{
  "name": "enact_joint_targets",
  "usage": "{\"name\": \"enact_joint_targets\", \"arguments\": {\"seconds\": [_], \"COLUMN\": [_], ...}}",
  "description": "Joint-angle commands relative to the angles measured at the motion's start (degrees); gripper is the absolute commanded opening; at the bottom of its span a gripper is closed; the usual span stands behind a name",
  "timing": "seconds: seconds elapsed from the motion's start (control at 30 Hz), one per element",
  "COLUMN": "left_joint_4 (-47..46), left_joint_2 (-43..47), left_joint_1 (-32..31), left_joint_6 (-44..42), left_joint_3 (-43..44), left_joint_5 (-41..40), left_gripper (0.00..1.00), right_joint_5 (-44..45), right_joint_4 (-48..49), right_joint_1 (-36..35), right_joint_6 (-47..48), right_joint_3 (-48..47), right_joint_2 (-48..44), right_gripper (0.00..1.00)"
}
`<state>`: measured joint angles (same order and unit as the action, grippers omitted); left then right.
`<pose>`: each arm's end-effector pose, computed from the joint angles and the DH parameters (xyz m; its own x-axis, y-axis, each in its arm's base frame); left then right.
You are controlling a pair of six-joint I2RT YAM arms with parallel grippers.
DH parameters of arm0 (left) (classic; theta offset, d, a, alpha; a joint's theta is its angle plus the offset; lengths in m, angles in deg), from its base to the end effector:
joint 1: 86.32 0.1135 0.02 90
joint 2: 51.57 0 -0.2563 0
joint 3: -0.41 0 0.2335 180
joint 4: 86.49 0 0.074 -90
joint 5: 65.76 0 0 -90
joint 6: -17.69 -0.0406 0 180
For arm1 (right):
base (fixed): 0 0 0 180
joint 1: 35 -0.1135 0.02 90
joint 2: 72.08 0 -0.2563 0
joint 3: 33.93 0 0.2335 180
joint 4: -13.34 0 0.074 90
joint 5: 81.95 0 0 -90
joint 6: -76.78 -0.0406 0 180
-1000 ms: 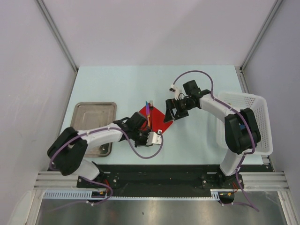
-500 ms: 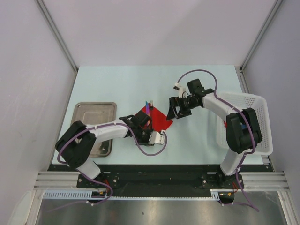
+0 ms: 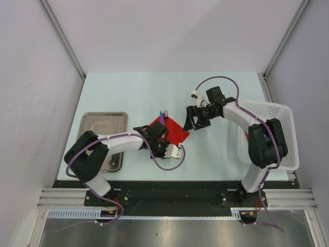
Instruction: Place the utensils on the paper napkin and roll it up
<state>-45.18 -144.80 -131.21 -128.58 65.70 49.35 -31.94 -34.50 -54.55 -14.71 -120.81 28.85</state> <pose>0.1862 -0.2098 0.1564 0.2522 0.8117 -0.5268 0.9650 -0.2516 0.0743 0.3160 0.1399 0.2158 -0.8450 -0.2789 -0.4563 -0.5199 0.6281 0.5789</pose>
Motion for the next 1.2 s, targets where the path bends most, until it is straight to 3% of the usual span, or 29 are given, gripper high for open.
{"name": "enact_joint_targets", "arguments": {"seconds": [0.0, 0.17, 0.4, 0.83, 1.17], "left_joint_4": [2.32, 2.77, 4.17, 9.71, 7.16], "left_joint_2": [-0.46, 0.86, 1.03, -4.41, -9.42], "left_joint_1": [-0.38, -0.91, 0.41, 9.19, 12.63], "left_joint_6": [-2.79, -2.01, 2.04, 3.36, 6.35], "left_joint_3": [0.67, 0.94, 5.41, 16.05, 19.39], "left_joint_5": [0.47, 2.14, 4.87, 10.58, 8.48], "left_gripper": [0.12, 0.0, 0.0, 0.0, 0.0], "right_joint_5": [-0.71, -0.88, -0.62, -3.69, -9.84], "right_joint_4": [0.17, 0.69, 1.75, 5.17, 10.8], "right_joint_1": [0.65, 0.65, 0.65, 0.57, -0.14], "right_joint_6": [0.09, -0.17, -1.05, -5.18, -13.88], "right_joint_3": [0.0, -0.17, -0.44, 0.18, 3.08], "right_joint_2": [-0.29, -0.2, -0.64, 0.68, 3.75], "right_gripper": [1.0, 1.0, 1.0, 0.99, 0.79]}}
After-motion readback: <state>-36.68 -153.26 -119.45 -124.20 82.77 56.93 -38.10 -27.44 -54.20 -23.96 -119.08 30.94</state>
